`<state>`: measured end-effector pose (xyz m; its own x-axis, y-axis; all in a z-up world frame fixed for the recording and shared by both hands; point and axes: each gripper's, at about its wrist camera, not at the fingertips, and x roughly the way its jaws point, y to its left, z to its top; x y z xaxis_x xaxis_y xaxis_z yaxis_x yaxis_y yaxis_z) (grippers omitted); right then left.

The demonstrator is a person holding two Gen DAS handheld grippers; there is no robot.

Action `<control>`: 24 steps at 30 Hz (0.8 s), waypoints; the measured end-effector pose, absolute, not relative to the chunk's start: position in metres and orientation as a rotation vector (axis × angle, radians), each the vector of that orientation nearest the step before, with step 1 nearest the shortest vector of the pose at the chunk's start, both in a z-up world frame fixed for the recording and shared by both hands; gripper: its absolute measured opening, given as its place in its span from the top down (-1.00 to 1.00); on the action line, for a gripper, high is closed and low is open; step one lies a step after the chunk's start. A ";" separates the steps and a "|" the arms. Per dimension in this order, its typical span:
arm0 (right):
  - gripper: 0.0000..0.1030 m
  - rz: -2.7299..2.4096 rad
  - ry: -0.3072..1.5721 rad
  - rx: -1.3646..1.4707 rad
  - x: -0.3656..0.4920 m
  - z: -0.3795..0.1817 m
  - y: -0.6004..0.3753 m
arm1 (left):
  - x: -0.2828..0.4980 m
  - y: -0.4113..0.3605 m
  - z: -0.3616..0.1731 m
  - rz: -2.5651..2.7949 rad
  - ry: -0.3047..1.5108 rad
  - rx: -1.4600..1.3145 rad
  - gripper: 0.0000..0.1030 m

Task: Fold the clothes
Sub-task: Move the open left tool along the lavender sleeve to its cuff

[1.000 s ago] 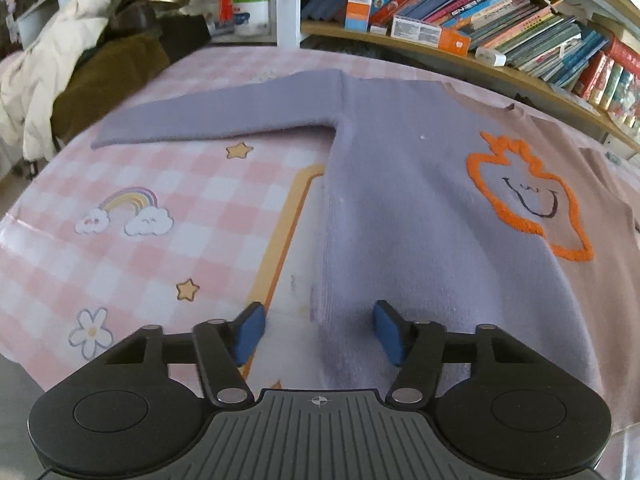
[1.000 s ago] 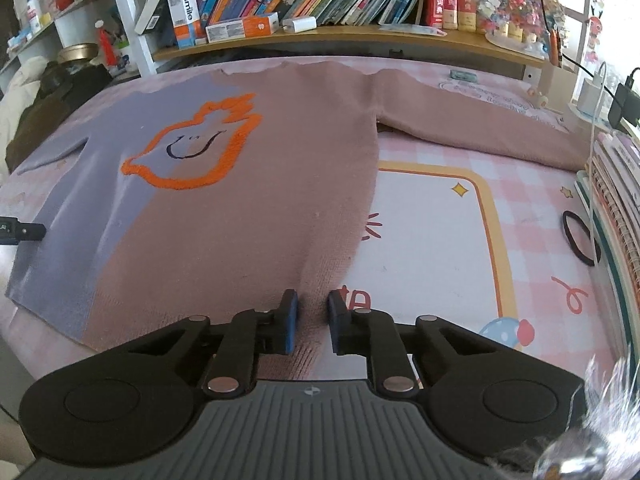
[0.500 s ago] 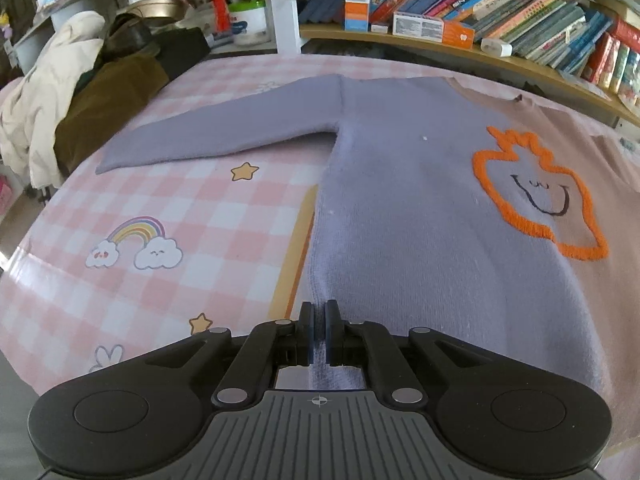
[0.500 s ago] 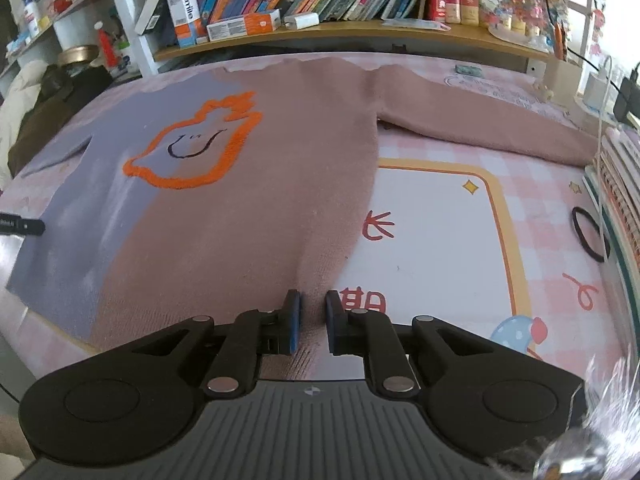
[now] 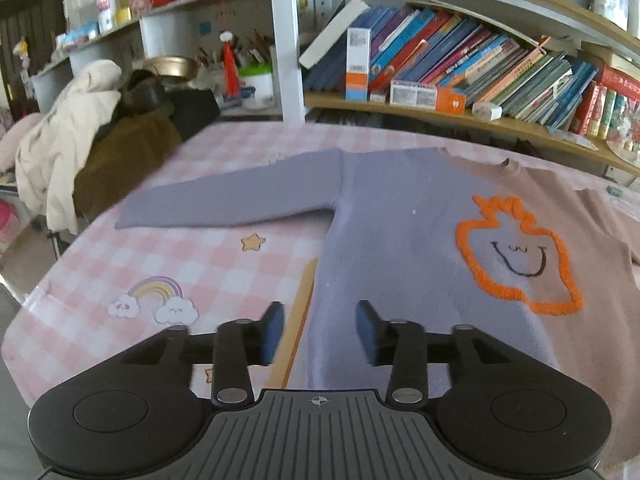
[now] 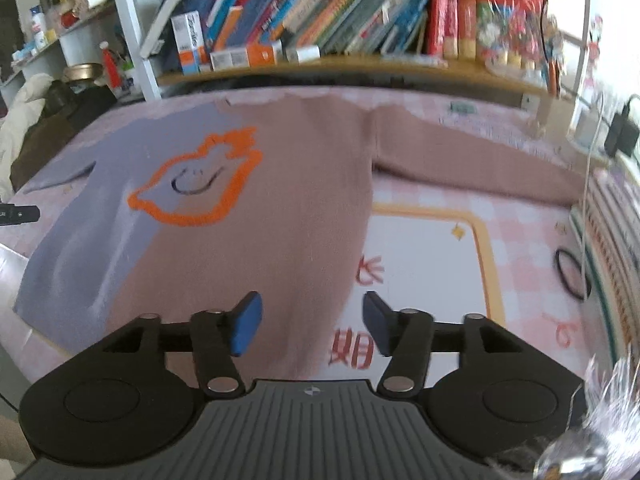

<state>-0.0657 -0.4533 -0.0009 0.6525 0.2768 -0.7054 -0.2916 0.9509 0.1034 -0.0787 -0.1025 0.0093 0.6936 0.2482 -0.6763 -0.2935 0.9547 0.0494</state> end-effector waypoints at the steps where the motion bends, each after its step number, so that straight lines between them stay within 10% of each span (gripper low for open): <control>1: -0.24 0.326 0.792 -0.023 -0.066 0.000 -0.453 | -0.079 -0.104 0.011 0.307 0.743 -0.065 -0.10; 11: -0.90 0.323 0.777 -0.050 -0.067 0.001 -0.454 | -0.100 -0.116 0.017 0.326 0.732 -0.076 -0.71; 24: -0.96 0.306 0.793 -0.064 -0.067 0.001 -0.425 | -0.115 -0.113 0.009 0.249 0.784 -0.125 -0.87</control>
<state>-0.0674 -0.4252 0.0007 0.6604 0.2466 -0.7093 -0.2942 0.9540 0.0578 -0.1148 -0.1133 0.0087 0.6810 0.1746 -0.7111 -0.2674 0.9634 -0.0195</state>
